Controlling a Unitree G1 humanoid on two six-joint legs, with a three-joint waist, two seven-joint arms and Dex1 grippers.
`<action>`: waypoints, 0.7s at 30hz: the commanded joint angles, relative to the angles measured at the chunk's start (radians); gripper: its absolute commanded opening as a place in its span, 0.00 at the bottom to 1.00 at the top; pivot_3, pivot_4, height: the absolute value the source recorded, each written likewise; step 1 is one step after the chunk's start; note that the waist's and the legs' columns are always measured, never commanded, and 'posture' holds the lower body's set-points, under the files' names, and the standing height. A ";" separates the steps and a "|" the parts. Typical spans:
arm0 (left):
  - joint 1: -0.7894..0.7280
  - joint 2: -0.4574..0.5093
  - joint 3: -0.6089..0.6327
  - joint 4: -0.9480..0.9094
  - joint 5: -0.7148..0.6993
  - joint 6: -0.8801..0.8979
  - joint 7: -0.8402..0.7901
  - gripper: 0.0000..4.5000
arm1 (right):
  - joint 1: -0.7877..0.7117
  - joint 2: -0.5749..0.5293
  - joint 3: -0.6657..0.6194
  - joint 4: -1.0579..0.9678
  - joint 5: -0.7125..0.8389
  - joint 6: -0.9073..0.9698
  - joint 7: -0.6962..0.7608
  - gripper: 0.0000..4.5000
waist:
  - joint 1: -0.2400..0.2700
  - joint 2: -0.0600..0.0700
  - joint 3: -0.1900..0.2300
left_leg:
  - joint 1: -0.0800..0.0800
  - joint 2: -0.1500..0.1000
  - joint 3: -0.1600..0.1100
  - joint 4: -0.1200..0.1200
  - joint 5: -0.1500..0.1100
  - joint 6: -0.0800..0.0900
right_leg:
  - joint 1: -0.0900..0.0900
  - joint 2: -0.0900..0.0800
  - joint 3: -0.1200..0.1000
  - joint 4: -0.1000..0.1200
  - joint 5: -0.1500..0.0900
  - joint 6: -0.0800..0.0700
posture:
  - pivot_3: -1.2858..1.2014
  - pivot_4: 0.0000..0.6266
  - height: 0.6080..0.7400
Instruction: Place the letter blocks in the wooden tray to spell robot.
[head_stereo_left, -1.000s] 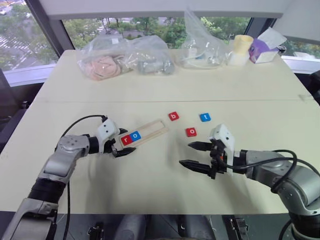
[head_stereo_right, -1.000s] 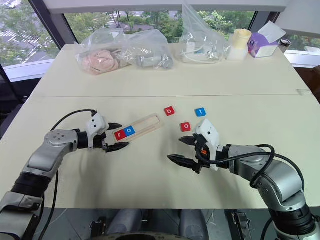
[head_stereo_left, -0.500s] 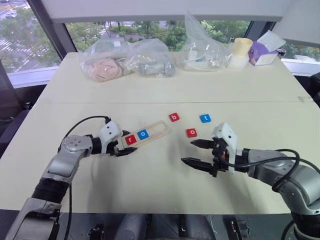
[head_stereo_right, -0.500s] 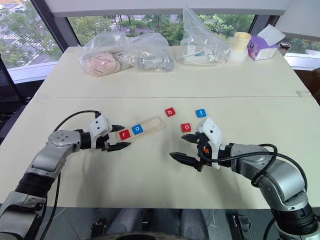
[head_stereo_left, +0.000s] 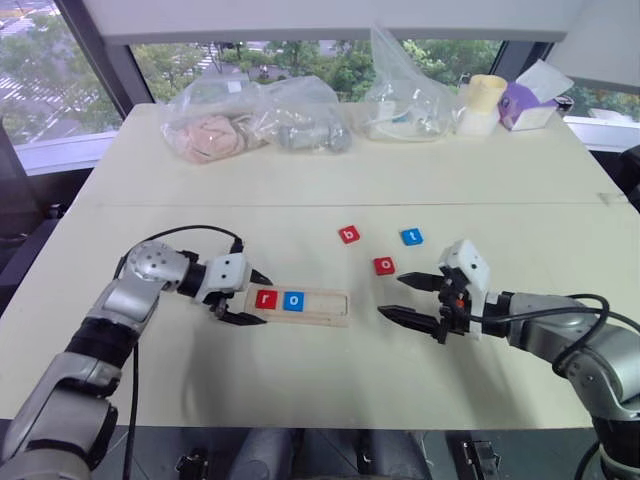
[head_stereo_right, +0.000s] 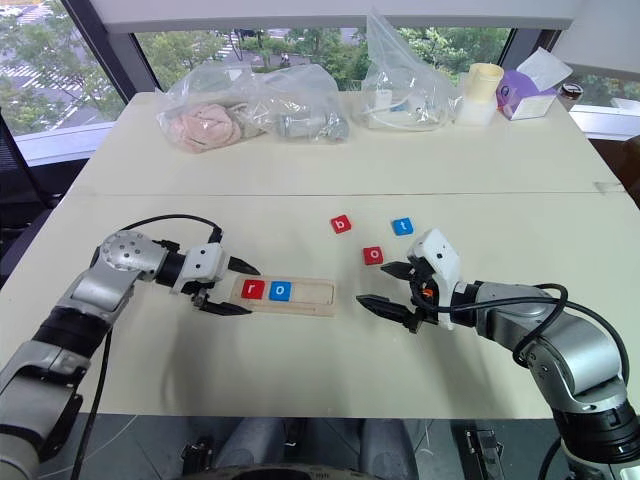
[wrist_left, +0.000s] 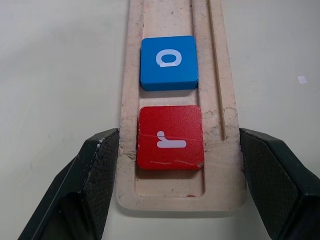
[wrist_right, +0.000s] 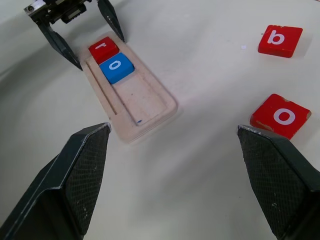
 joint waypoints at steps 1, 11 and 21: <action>-0.016 -0.039 -0.021 0.055 0.049 -0.004 0.033 0.70 | 0.015 0.001 -0.042 -0.041 0.014 -0.005 -0.018 0.92 | 0.003 0.000 0.000 | 0.000 0.000 0.000 0.001 0.000 0.000 | 0.000 0.000 0.000 0.000 0.000 0.001 | 0.52 0.24 1.00; 0.056 -0.059 0.029 -0.086 0.005 0.190 0.069 0.99 | -0.017 0.025 -0.023 -0.010 -0.014 -0.032 -0.057 0.92 | -0.004 0.000 0.000 | 0.000 0.000 0.000 0.003 0.000 0.001 | 0.001 0.000 0.000 0.000 0.001 0.003 | 0.52 0.24 1.00; 0.214 0.109 0.277 -0.568 -0.301 0.772 0.119 0.99 | -0.475 0.375 0.170 0.452 -0.303 -0.079 -0.355 0.92 | -0.040 -0.001 0.001 | -0.001 0.002 0.000 -0.001 0.001 -0.002 | -0.005 0.004 0.003 0.003 0.003 0.000 | 0.52 0.24 1.00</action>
